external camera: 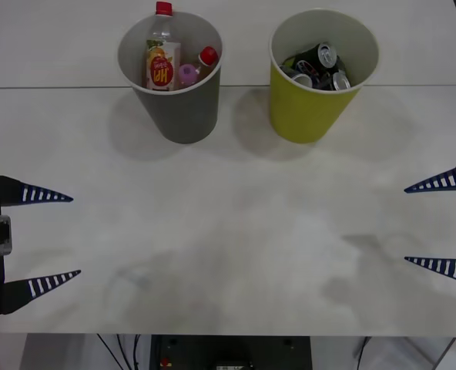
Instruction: Put the can into the green bin and the plastic bottle into the gray bin
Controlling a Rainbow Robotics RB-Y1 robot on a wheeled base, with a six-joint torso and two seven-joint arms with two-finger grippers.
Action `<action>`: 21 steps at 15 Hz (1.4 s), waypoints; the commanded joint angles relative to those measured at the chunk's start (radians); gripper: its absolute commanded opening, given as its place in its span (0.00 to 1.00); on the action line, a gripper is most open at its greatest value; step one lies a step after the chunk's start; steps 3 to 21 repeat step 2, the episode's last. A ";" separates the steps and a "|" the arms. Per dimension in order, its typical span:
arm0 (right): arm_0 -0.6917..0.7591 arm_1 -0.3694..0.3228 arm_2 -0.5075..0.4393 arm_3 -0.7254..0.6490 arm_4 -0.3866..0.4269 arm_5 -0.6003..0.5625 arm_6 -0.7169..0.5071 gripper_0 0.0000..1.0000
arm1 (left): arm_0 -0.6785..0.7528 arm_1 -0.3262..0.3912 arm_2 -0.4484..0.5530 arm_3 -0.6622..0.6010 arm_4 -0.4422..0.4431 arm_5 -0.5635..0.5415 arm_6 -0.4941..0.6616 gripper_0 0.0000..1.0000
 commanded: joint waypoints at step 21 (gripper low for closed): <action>0.000 0.000 0.000 0.000 0.000 0.000 0.000 1.00 | 0.000 0.000 0.000 0.000 -0.001 0.000 0.000 1.00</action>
